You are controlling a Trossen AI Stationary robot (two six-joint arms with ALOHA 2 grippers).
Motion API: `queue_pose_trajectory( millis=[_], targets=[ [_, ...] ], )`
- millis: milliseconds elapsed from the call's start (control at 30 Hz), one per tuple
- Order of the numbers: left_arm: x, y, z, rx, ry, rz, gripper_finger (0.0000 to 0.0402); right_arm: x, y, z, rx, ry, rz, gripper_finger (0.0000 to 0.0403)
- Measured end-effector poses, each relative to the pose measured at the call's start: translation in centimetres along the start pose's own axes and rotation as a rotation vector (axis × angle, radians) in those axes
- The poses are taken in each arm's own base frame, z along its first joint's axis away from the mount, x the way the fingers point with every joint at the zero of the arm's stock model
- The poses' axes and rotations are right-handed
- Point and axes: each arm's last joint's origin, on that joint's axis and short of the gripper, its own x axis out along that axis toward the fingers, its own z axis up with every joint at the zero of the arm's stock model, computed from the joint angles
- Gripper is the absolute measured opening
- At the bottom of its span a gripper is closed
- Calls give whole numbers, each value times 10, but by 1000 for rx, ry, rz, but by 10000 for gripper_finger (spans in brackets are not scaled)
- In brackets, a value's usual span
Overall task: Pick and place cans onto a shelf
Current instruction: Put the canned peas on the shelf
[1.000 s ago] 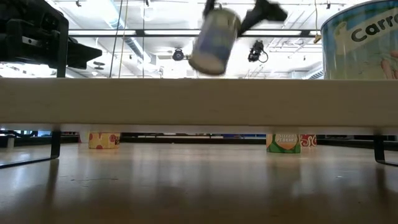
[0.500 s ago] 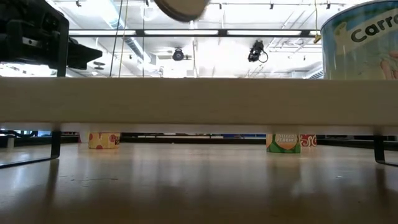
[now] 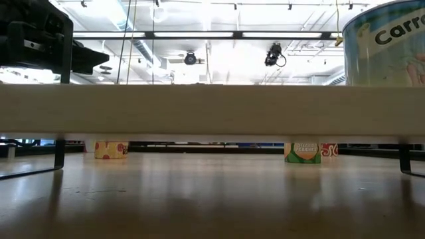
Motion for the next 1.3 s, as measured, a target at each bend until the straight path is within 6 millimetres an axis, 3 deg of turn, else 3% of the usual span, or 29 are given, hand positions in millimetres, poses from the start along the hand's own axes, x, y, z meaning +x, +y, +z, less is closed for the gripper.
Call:
queue_pose_trajectory(
  millis=[267, 533, 700, 967, 1300],
  targets=[
    [0, 0, 0, 0, 0, 0, 11, -11, -11, -26, 18, 68, -89, 325],
    [0, 0, 0, 0, 0, 0, 11, -56, -51, -70, 157, 58, -344, 325],
    [0, 0, 0, 0, 0, 0, 11, -69, -67, -75, 107, 32, -477, 325],
    [0, 0, 0, 0, -1, 0, 11, -49, -69, -61, 80, -74, -487, 327],
    [0, 0, 0, 0, 0, -1, 11, -33, -83, -60, 14, -58, -585, 328]
  ],
)
